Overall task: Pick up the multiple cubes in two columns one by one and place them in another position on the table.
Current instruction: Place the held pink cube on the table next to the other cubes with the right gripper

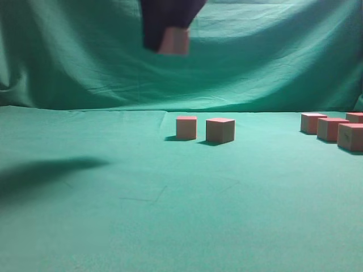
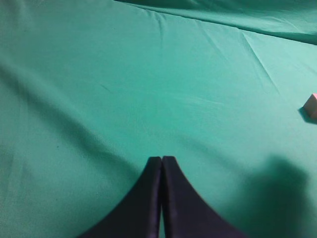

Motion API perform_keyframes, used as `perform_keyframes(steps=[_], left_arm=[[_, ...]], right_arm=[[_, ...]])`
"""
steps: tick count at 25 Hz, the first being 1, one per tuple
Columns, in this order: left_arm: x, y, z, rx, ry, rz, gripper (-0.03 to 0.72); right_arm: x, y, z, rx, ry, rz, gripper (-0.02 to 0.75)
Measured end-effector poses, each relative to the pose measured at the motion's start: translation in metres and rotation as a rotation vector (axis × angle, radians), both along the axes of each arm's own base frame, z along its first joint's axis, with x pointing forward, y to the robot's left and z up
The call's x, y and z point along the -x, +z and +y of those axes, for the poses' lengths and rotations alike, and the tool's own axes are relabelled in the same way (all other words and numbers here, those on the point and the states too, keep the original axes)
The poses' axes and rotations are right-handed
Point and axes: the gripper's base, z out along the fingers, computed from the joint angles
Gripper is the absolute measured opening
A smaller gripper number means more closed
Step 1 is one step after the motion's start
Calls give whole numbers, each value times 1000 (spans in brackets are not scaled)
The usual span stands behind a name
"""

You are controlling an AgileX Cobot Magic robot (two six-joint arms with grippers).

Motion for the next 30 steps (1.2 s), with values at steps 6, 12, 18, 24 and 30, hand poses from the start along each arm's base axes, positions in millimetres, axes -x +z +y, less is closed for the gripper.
perform_keyframes(steps=[6, 12, 18, 24, 30], left_arm=[[0, 0, 0, 0, 0, 0, 0], [0, 0, 0, 0, 0, 0, 0], [0, 0, 0, 0, 0, 0, 0], [0, 0, 0, 0, 0, 0, 0], [0, 0, 0, 0, 0, 0, 0]], right_arm=[[-5, -32, 29, 67, 235, -12, 259], [-12, -51, 34, 118, 437, -55, 259], [-17, -55, 39, 135, 634, -155, 259], [-23, -68, 42, 165, 769, -195, 259], [-32, -75, 37, 163, 775, -213, 259]])
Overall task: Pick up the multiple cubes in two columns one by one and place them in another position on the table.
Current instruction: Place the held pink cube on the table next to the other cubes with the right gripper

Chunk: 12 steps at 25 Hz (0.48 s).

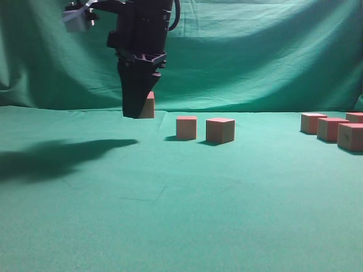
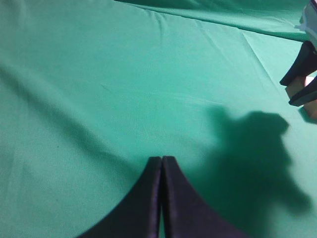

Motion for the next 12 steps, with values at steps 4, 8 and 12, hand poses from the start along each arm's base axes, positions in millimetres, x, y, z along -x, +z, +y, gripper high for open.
perform_keyframes(steps=[4, 8, 12], left_arm=[[0, 0, 0, 0, 0, 0, 0], [0, 0, 0, 0, 0, 0, 0], [0, 0, 0, 0, 0, 0, 0]], right_arm=[[-1, -6, 1, 7, 1, 10, 259], [-2, -14, 2, 10, 2, 19, 259], [-3, -17, 2, 18, 28, 14, 259]])
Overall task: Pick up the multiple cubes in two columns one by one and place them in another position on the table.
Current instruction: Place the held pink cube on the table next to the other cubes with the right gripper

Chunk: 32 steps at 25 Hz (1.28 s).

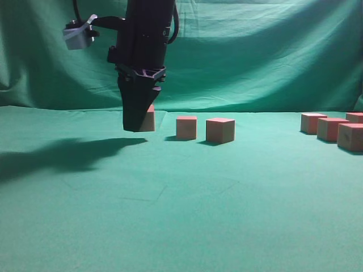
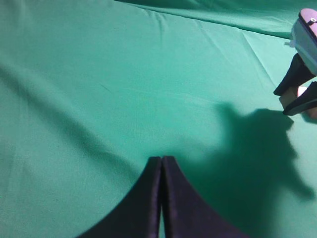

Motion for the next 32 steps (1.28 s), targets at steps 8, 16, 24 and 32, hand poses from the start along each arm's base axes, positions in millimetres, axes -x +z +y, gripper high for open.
perform_keyframes(steps=[8, 16, 24, 32], left_arm=[[0, 0, 0, 0, 0, 0, 0], [0, 0, 0, 0, 0, 0, 0], [0, 0, 0, 0, 0, 0, 0], [0, 0, 0, 0, 0, 0, 0]], right_arm=[[-10, 1, -10, -9, -10, -16, 259], [-8, -4, -5, -52, 3, 28, 259], [-9, -10, -6, -34, 22, 24, 259], [-10, -10, -7, -21, 27, 14, 259]])
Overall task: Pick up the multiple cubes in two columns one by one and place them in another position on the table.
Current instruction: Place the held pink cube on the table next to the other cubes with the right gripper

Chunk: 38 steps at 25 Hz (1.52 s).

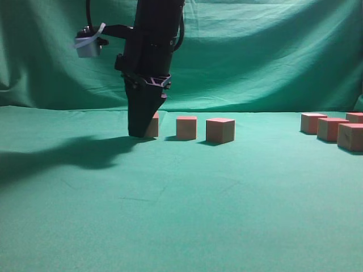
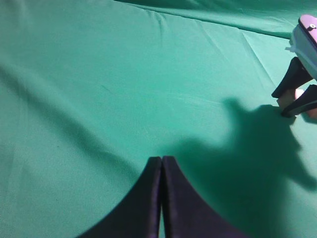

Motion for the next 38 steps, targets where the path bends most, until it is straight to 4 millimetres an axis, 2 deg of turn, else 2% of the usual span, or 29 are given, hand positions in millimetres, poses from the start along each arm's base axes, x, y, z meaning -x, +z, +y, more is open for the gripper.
perform_keyframes(steps=[10, 36, 37, 38], left_arm=[[0, 0, 0, 0, 0, 0, 0], [0, 0, 0, 0, 0, 0, 0], [0, 0, 0, 0, 0, 0, 0], [0, 0, 0, 0, 0, 0, 0]], right_arm=[[-3, -1, -7, 19, -6, 18, 259], [-1, -4, -4, -3, 9, 42, 259], [-1, -5, -4, -3, 7, 45, 328], [-1, -5, -4, -6, 4, 43, 363]])
